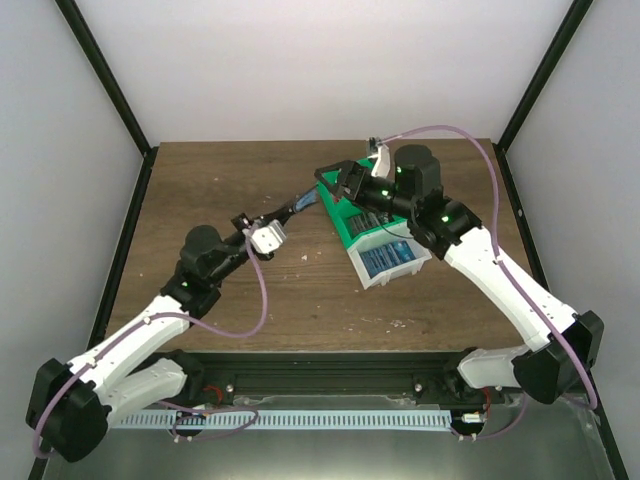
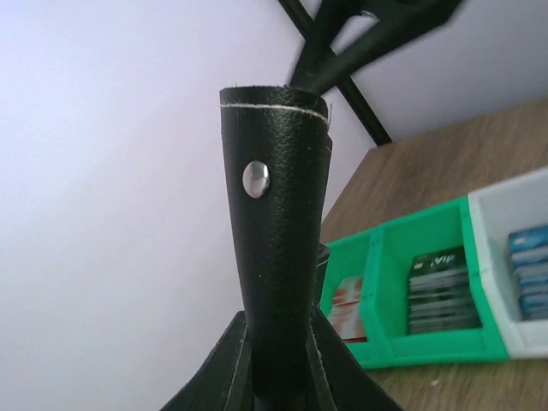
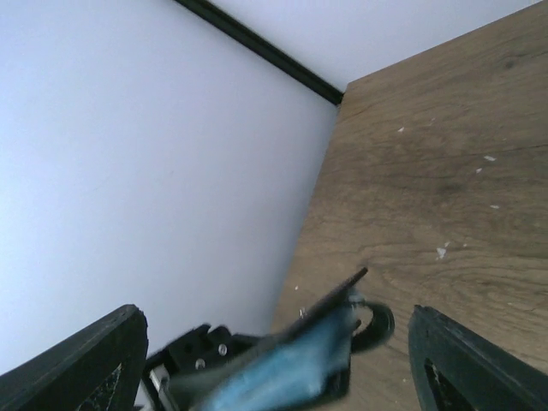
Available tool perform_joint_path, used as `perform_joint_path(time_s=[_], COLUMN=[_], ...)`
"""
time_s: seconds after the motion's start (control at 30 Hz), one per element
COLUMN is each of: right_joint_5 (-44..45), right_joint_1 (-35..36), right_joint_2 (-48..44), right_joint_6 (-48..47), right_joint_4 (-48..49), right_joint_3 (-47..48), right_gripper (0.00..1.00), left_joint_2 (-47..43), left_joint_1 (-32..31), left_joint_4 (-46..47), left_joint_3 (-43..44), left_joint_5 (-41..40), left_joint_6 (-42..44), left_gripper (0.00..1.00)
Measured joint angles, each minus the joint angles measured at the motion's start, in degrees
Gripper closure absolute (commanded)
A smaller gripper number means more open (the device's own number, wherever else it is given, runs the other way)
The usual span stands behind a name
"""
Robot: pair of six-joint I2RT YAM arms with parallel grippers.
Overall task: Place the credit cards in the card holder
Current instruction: Turn over the card holder at the center of the board.
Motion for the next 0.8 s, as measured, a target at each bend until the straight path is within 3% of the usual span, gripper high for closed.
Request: perform_joint_path(time_s=[0.3, 0.43, 0.6, 0.8], right_joint_5=[9.46, 12.0, 15.32, 15.74], right_joint_1=[3.34, 3.72, 3.85, 3.87], right_joint_2=[5.81, 6.64, 6.14, 5.77], right_joint_6=[0.0, -0.02, 0.0, -0.02], right_joint_4=[-7.17, -9.64, -12.24, -13.81], right_joint_3=[3.04, -0.11, -5.99, -10.58], right_gripper=[0.22, 0.23, 0.25, 0.27], left_joint_2=[2.27, 4.52, 9.05, 12.79], left_joint_1=[-2.23, -7.06, -14.01, -16.68], left_joint_4=[9.99, 12.87, 10.27, 6.82], left_joint_3=[-4.7, -8.04, -15.08, -16.55], left_joint_5=[-0.11, -2.29, -5.27, -7.91], left_joint_6=[17.68, 25.18, 32.06, 36.0], left_gripper=[1.0, 1.0, 1.0, 0.99])
